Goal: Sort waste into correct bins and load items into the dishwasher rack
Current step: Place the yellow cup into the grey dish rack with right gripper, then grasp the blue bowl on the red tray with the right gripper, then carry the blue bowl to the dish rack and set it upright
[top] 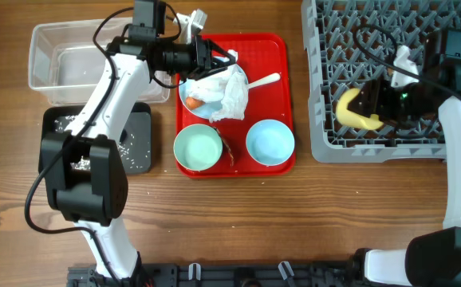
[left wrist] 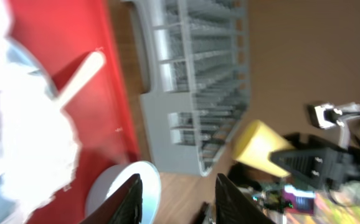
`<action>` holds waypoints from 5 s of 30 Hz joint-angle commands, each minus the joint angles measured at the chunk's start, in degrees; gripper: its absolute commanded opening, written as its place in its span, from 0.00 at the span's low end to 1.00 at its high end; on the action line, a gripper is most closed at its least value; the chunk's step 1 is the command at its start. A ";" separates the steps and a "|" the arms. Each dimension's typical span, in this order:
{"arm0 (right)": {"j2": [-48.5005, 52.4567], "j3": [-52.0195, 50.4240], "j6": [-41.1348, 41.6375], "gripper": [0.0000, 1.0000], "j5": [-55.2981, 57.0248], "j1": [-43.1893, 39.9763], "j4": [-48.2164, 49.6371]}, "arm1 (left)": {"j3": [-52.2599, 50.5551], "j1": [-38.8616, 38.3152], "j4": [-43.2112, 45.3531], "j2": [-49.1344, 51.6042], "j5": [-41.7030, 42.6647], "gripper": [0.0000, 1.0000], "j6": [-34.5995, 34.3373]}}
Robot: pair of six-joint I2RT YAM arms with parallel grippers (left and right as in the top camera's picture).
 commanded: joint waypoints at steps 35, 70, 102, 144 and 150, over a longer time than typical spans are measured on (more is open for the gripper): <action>13.03 13.03 6.34 1.00 11.34 10.14 0.20 | -0.04 0.22 -10.62 -4.83 -23.80 0.41 10.32; 9.25 -16.55 17.40 0.67 12.98 31.26 24.24 | -0.17 -11.50 -25.57 -18.38 -51.89 0.49 8.37; 11.93 -24.92 21.81 0.19 17.00 31.74 37.22 | -0.17 -8.72 -25.14 -18.38 -55.08 0.88 6.78; -2.82 -6.60 21.97 0.04 56.02 22.08 32.59 | -0.17 -8.72 -23.91 -18.38 -55.23 1.00 6.95; 9.55 -6.62 -17.14 0.04 75.49 21.16 69.79 | -0.17 -8.72 -23.91 -18.38 -55.23 1.00 6.95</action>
